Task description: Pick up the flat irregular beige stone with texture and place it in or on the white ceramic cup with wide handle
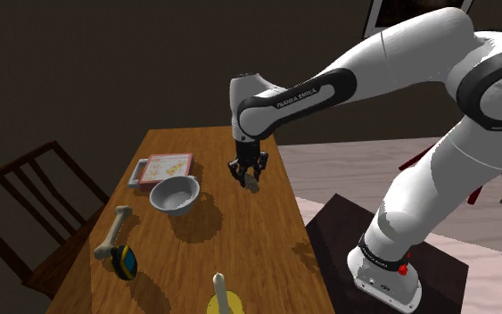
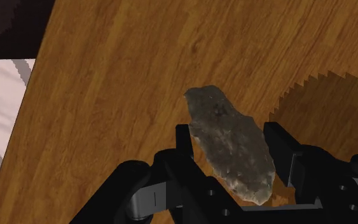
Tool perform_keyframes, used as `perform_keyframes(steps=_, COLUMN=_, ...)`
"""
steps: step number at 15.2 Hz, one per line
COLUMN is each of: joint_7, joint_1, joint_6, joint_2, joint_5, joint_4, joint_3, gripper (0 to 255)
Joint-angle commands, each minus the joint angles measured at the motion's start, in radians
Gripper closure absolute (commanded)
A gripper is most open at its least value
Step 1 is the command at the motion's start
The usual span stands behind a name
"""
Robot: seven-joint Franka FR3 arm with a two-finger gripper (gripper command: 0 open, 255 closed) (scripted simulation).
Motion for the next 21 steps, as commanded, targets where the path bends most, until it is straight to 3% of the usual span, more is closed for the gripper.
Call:
perform_keyframes(steps=1, joint_7=0.033, joint_1=0.001, joint_6=0.002, joint_2=0.077, joint_5=-0.019, joint_4=0.076, joint_3=0.017, gripper=255)
perform_keyframes(steps=7, joint_7=0.136, joint_1=0.021, joint_6=-0.031, joint_2=0.313, joint_5=-0.101, joint_4=0.342, joint_3=0.052, gripper=255)
perform_keyframes(steps=13, joint_7=0.225, joint_1=0.078, joint_6=-0.114, joint_2=0.560, joint_5=-0.190, joint_4=0.664, joint_3=0.058, gripper=255)
perform_keyframes(steps=17, joint_7=0.268, joint_1=0.138, joint_6=-0.207, joint_2=0.743, joint_5=-0.245, joint_4=0.935, joint_3=0.049, gripper=255)
perform_keyframes(steps=21, joint_7=0.290, joint_1=0.215, joint_6=-0.340, joint_2=0.953, joint_5=-0.290, joint_4=1.280, joint_3=0.032, gripper=255)
